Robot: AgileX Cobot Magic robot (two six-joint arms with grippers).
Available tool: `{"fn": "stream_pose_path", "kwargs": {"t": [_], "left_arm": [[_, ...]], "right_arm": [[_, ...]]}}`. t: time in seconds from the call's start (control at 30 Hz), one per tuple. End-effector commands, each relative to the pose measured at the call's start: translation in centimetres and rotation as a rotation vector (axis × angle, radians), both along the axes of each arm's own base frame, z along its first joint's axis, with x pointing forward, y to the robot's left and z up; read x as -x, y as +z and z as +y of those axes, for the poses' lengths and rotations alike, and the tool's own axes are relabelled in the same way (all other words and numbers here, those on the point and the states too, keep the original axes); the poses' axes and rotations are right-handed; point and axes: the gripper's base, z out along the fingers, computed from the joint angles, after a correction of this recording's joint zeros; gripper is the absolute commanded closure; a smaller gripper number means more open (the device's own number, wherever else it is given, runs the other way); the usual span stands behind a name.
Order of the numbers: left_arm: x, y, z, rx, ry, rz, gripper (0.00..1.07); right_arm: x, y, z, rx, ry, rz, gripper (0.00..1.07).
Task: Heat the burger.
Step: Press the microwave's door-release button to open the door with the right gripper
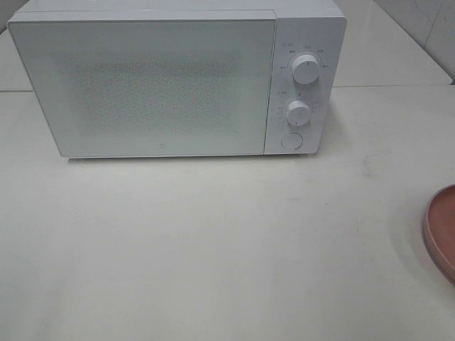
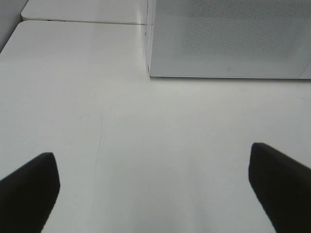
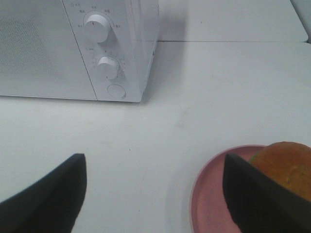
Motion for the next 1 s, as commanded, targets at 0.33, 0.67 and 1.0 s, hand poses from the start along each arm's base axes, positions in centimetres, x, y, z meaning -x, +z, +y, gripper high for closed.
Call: {"fn": "stream_pose_path", "kwargs": {"t": [0.33, 0.67, 1.0], "left_arm": [[0.2, -0.1, 0.0, 0.002, 0.001, -0.016, 0.09], [0.2, -0.1, 0.0, 0.002, 0.001, -0.016, 0.09], [0.2, -0.1, 0.0, 0.002, 0.001, -0.016, 0.09]], "right_arm": [[-3.9, -0.7, 0.5, -0.017, -0.01, -0.053, 0.32], [-7.7, -1.3, 1.1, -0.02, -0.012, -0.085, 0.32], [-11.1, -1.8, 1.5, -0.025, -0.009, -0.189, 0.32]]}}
